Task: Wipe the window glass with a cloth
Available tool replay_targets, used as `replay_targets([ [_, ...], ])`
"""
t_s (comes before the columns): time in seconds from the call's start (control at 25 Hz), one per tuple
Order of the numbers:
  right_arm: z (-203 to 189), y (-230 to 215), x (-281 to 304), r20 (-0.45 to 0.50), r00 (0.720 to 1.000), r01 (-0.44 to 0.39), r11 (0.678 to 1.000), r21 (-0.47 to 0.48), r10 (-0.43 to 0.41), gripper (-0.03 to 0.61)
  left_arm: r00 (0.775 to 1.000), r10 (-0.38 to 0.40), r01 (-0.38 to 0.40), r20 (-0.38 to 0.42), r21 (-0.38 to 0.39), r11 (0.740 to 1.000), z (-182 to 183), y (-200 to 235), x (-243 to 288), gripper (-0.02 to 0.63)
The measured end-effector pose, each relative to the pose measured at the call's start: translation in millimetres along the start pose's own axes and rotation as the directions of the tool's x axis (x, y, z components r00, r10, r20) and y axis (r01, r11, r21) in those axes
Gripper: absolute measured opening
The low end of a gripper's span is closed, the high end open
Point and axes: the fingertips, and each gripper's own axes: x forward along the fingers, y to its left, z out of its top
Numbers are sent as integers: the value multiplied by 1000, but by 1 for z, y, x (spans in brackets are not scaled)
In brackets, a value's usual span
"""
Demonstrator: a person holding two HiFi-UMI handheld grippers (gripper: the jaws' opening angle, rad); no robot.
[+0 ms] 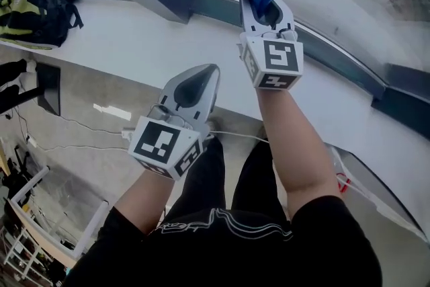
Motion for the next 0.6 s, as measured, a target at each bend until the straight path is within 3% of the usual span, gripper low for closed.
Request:
replay_targets([
  [0.6, -15, -183, -142, 20, 985, 173, 984, 34, -173, 94, 983, -162, 168, -88, 62, 984, -31, -174, 93, 3],
])
